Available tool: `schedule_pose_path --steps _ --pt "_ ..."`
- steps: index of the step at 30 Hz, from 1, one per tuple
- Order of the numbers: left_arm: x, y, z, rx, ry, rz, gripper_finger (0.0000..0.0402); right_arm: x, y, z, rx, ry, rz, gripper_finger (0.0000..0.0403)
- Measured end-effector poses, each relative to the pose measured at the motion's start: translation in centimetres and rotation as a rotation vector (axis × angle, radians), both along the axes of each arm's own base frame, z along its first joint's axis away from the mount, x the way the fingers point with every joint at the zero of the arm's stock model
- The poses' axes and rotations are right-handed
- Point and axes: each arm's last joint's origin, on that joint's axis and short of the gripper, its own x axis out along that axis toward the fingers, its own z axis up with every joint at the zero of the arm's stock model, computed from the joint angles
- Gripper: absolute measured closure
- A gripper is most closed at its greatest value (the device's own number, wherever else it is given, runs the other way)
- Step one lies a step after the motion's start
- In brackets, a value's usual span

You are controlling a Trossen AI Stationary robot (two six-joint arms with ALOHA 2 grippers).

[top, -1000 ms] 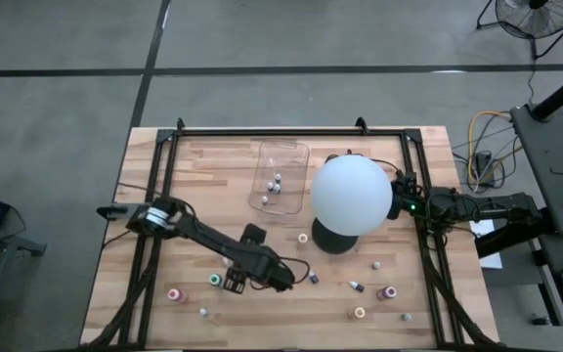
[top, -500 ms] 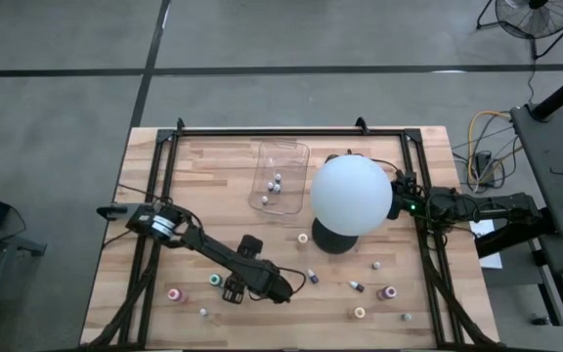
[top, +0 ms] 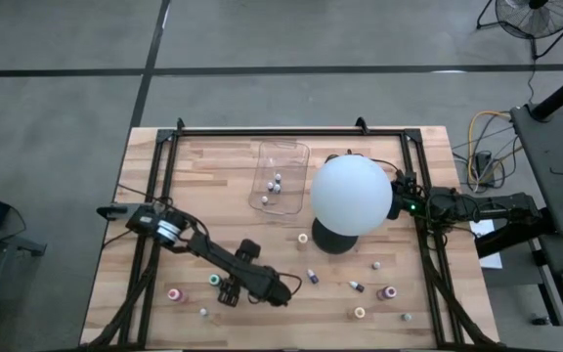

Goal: Pick & Place food coloring
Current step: Put the small red food coloring bottle into the transparent bin

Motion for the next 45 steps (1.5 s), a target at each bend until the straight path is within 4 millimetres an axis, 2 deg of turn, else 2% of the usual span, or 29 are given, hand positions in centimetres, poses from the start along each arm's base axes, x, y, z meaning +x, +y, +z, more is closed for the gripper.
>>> schedule_pose_path --steps 17,45 --pt "-0.9 0.3 -1.4 0.029 0.078 -0.024 0.0129 0.0 0.0 0.0 0.000 -0.001 0.000 0.0101" --pt "-1.9 -0.6 -2.4 -0.057 0.160 -0.380 0.0129 0.0 0.0 0.0 0.000 -0.001 0.000 0.0101"
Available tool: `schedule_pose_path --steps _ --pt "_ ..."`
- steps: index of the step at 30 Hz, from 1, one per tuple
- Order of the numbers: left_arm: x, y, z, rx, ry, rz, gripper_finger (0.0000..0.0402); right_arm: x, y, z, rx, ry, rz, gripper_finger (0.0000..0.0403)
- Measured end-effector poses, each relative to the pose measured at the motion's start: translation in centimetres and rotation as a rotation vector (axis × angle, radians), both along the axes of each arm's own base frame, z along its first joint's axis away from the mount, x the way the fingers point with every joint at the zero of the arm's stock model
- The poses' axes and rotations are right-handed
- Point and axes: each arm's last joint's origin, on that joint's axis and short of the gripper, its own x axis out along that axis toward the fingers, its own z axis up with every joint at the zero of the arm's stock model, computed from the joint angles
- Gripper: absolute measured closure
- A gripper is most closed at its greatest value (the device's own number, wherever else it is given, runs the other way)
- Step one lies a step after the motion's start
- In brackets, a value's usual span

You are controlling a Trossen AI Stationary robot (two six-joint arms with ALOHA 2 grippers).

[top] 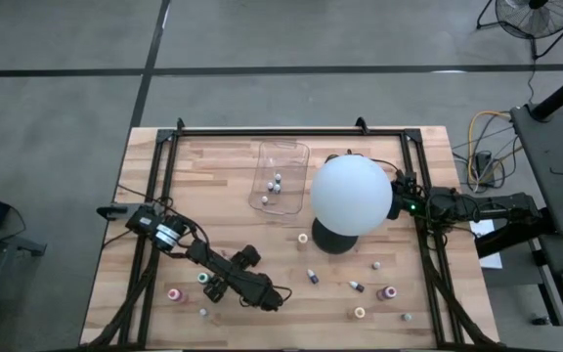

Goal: Pick & Place food coloring
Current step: Put the small red food coloring bottle into the transparent bin

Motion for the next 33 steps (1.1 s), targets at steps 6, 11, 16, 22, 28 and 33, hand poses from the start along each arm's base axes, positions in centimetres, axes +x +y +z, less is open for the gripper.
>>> schedule_pose_path --steps 6,11,16,22,28,33 --pt "-0.4 -0.1 -0.4 0.020 -0.002 -0.053 0.0129 0.0 0.0 0.0 0.000 0.000 0.000 0.0101" --pt "-0.7 -0.3 -0.8 0.075 -0.035 -0.114 0.0129 0.0 0.0 0.0 0.000 0.000 0.000 0.0101" --pt "-0.9 -0.6 -1.0 0.086 -0.045 -0.133 0.0129 0.0 0.0 0.0 0.000 0.000 0.000 0.0101" --pt "-0.8 -0.7 -1.0 0.093 -0.063 -0.151 0.0129 0.0 0.0 0.0 0.000 0.000 0.000 0.0101" --pt "-0.7 -0.7 -1.2 0.106 -0.076 -0.202 0.0151 0.0 0.0 0.0 0.000 0.000 0.000 0.0101" --pt "-0.8 -0.6 -1.3 0.110 -0.077 -0.209 0.0180 0.0 0.0 0.0 0.000 0.000 0.000 0.0101"
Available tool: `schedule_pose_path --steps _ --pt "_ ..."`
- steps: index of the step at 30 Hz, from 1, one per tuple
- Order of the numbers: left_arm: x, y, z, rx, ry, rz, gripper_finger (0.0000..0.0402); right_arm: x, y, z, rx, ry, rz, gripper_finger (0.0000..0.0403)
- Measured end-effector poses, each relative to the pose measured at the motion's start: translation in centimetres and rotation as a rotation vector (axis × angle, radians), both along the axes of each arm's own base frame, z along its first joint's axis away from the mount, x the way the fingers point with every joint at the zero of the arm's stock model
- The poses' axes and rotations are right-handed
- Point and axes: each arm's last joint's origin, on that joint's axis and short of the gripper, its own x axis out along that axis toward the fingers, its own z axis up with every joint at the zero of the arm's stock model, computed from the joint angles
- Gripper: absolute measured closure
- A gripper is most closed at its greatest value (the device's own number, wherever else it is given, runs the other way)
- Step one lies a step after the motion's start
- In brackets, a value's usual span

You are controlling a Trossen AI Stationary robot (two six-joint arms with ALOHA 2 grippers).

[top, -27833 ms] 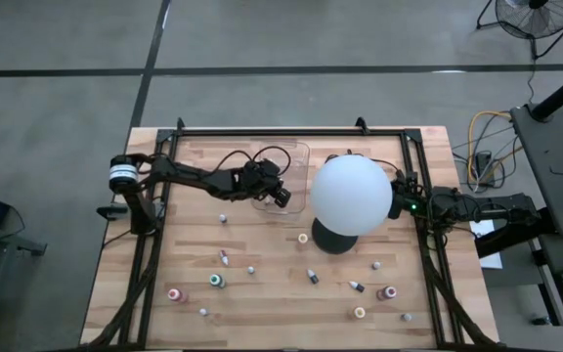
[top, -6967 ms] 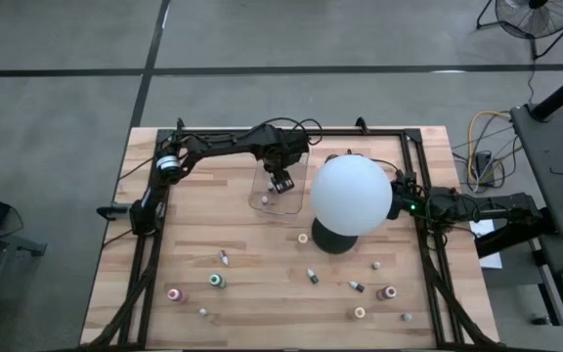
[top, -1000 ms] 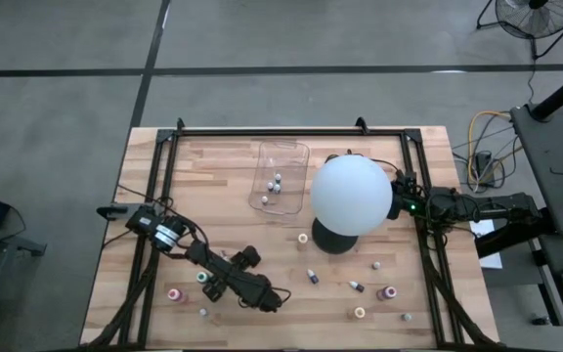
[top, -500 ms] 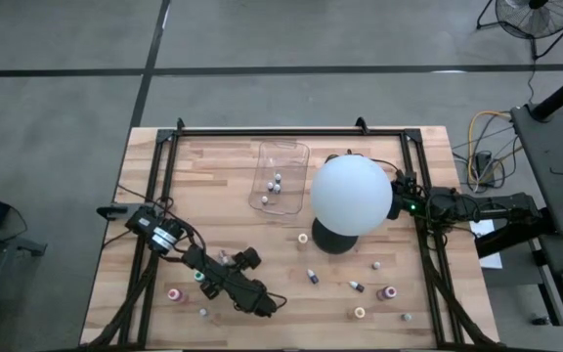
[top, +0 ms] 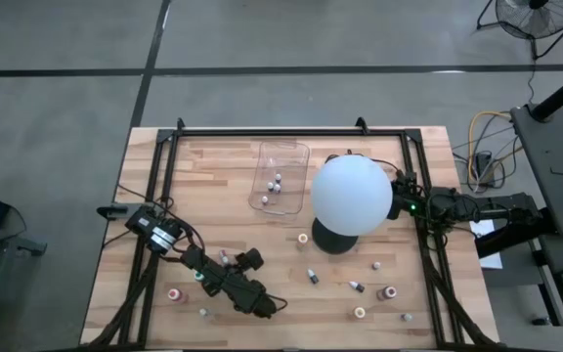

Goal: Pick & Place food coloring
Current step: Put the small red food coloring bottle into the transparent bin

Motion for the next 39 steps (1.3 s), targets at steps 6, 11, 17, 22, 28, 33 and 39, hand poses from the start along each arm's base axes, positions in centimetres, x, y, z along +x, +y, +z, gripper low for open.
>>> schedule_pose_path --steps 6,11,17,22,28,33,39 --pt "-0.05 0.02 -0.08 -0.001 0.000 0.006 0.0190 0.00 0.00 -0.01 0.000 0.000 0.000 0.0101" --pt "-0.26 0.12 -0.32 0.003 0.008 0.005 0.0194 0.00 0.00 -0.01 0.000 0.000 0.000 0.0101" --pt "-0.34 0.11 -0.39 0.009 0.010 0.004 0.0232 0.00 0.00 -0.01 0.000 0.000 0.000 0.0101" --pt "-0.31 0.13 -0.41 0.011 0.006 0.008 0.0267 0.00 0.00 0.00 0.000 0.000 0.000 0.0101" --pt "-0.25 0.16 -0.35 0.032 -0.013 -0.008 0.0302 0.00 0.00 0.00 0.000 0.000 0.000 0.0101" --pt "-0.09 0.36 -0.03 0.023 -0.029 0.001 0.0328 0.00 0.00 -0.01 0.000 0.000 0.000 0.0101" --pt "0.05 0.34 0.46 0.018 -0.041 0.010 0.0350 0.00 0.00 -0.01 0.000 0.000 0.000 0.0101"
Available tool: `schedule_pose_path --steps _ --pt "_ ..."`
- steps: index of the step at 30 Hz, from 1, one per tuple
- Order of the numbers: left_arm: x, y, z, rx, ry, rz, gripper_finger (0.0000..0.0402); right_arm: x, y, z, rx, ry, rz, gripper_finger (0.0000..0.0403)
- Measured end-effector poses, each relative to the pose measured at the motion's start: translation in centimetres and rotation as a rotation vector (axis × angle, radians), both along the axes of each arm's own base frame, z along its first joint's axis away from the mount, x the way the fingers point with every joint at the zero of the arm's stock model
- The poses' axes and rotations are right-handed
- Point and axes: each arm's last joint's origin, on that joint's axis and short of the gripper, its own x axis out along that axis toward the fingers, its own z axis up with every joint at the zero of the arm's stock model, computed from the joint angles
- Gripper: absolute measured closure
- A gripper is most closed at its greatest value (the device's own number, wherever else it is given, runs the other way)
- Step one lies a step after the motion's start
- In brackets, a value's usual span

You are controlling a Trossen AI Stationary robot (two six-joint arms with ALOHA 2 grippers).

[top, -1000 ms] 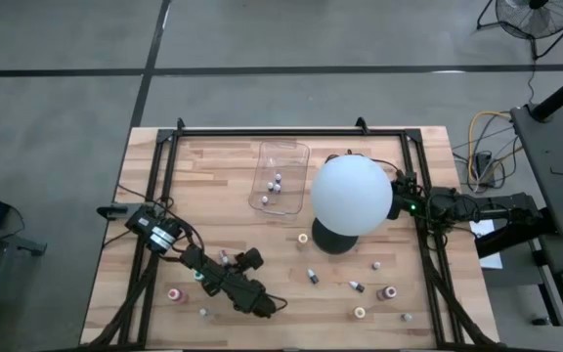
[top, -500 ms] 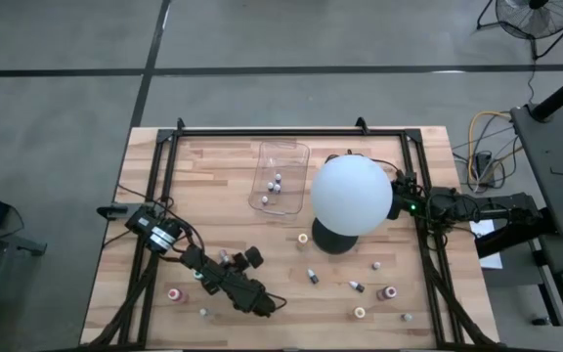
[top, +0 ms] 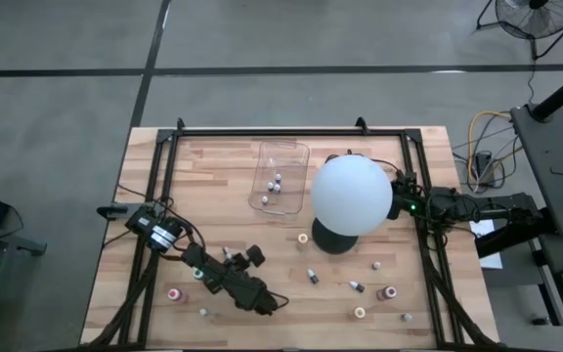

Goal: Pick & Place food coloring
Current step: Put the small red food coloring bottle into the transparent bin

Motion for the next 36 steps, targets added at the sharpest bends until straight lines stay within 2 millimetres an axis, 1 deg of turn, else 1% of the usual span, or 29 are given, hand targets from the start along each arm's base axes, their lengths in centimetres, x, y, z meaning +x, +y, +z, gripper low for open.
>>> schedule_pose_path --steps 4,9,14,18,23,27,36 --pt "0.5 0.1 1.1 -0.034 -0.060 0.033 0.0359 0.0 0.0 0.0 0.000 0.000 0.000 0.0101" --pt "0.5 0.5 1.8 -0.036 -0.065 0.059 0.0361 0.0 0.0 0.0 0.000 -0.001 0.000 0.0101" --pt "0.4 0.6 2.5 -0.016 -0.054 0.074 0.0362 0.0 0.0 0.0 0.000 0.000 0.000 0.0101" --pt "0.7 0.7 3.8 -0.021 -0.099 0.121 0.0362 0.0 0.0 0.0 0.000 0.000 0.000 0.0101" --pt "0.9 1.2 6.2 -0.082 -0.161 0.205 0.0362 0.0 0.0 0.0 0.000 -0.001 0.000 0.0101" --pt "0.7 2.1 8.6 -0.128 -0.225 0.294 0.0362 0.0 0.0 0.0 0.000 0.000 0.001 0.0101" --pt "-0.9 4.5 14.6 -0.261 -0.390 0.524 0.0362 0.0 0.0 0.0 0.000 0.000 0.000 0.0101"
